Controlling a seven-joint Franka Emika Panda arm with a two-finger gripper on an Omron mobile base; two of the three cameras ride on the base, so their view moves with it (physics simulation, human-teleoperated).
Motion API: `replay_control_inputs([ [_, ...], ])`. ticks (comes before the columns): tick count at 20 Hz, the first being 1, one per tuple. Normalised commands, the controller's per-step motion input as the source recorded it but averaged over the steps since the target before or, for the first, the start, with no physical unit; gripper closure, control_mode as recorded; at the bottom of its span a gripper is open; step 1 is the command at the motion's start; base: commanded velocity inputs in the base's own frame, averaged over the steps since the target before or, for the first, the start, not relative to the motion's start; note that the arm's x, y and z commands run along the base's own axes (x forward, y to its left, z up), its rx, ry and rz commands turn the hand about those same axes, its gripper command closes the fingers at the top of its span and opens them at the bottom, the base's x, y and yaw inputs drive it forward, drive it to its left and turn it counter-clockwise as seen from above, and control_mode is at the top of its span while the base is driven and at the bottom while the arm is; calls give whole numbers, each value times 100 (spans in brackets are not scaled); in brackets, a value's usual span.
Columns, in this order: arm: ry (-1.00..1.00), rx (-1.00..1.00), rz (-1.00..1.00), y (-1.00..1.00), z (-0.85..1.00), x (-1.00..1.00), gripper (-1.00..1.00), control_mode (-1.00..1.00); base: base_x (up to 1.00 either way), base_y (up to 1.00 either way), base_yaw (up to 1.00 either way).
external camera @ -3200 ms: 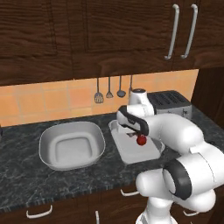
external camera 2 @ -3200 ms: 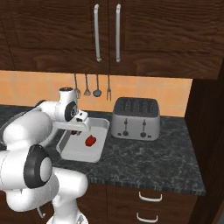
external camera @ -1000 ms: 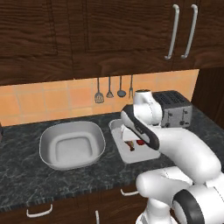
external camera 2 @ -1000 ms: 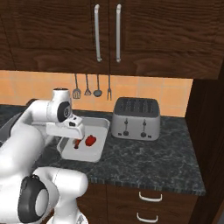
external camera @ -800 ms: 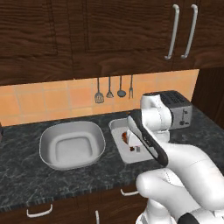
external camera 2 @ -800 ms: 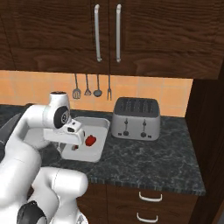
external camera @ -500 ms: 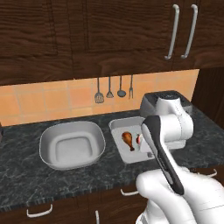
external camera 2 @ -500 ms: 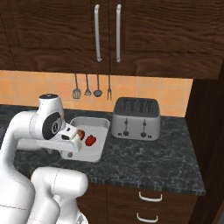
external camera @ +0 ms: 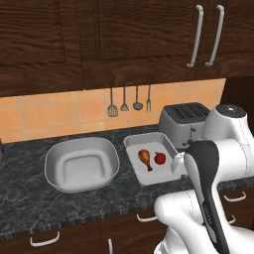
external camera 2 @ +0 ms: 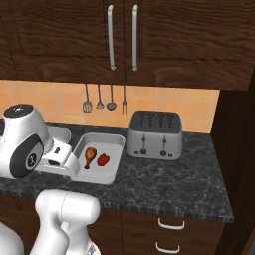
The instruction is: Place one bell pepper and one chicken drumstick in each tupperware on the nearby counter, to pack two identical lunches.
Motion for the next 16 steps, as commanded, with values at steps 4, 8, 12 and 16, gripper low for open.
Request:
replay_control_inputs([
  [4,0,0,0,0,0,-11,-100,-100,0,0,0],
  [8,0,0,0,0,0,0,-100,100,-100,-29,-13],
  [12,0,0,0,0,0,0,-100,100,-100,-36,-15],
  [16,0,0,0,0,0,0,-100,100,-95,-77,-31],
])
